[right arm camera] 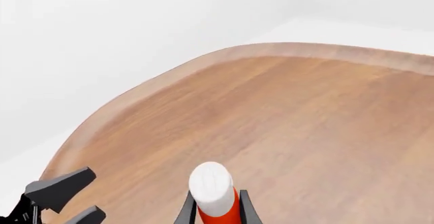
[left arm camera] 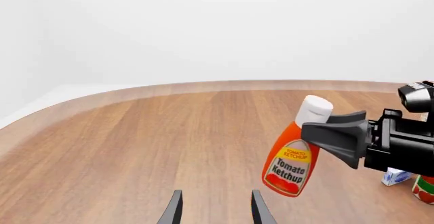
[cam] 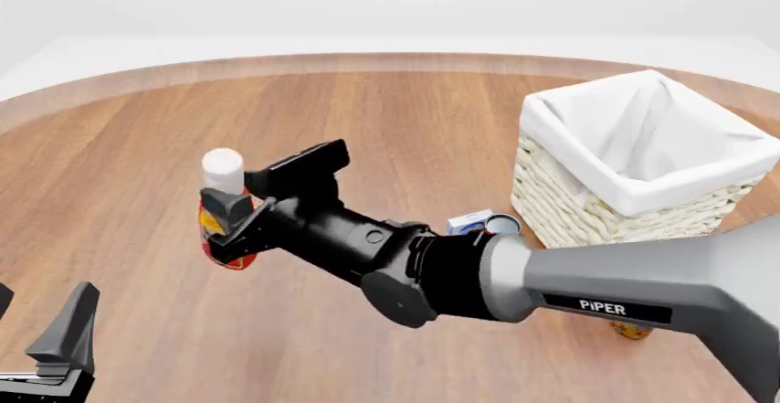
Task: Pick up the ketchup, and put it in the basket.
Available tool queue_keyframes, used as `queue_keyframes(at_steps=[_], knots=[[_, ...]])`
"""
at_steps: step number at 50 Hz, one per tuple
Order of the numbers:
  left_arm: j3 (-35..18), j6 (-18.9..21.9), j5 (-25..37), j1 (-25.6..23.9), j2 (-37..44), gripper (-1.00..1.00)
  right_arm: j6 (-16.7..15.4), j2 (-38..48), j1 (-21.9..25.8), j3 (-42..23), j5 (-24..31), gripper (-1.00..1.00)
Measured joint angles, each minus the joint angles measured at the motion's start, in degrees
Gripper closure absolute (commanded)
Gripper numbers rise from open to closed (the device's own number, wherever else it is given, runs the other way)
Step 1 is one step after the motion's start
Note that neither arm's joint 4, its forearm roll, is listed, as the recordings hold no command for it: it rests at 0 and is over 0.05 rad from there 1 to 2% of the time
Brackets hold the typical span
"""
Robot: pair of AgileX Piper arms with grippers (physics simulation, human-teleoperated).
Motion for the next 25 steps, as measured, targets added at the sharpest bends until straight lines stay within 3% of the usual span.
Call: queue_keyframes(at_steps=[25], knots=[[0.0,0.0,0.0,0.0,0.0,-1.0,-2.98,-10.66,-6.84,5.62,0.27,1.0]])
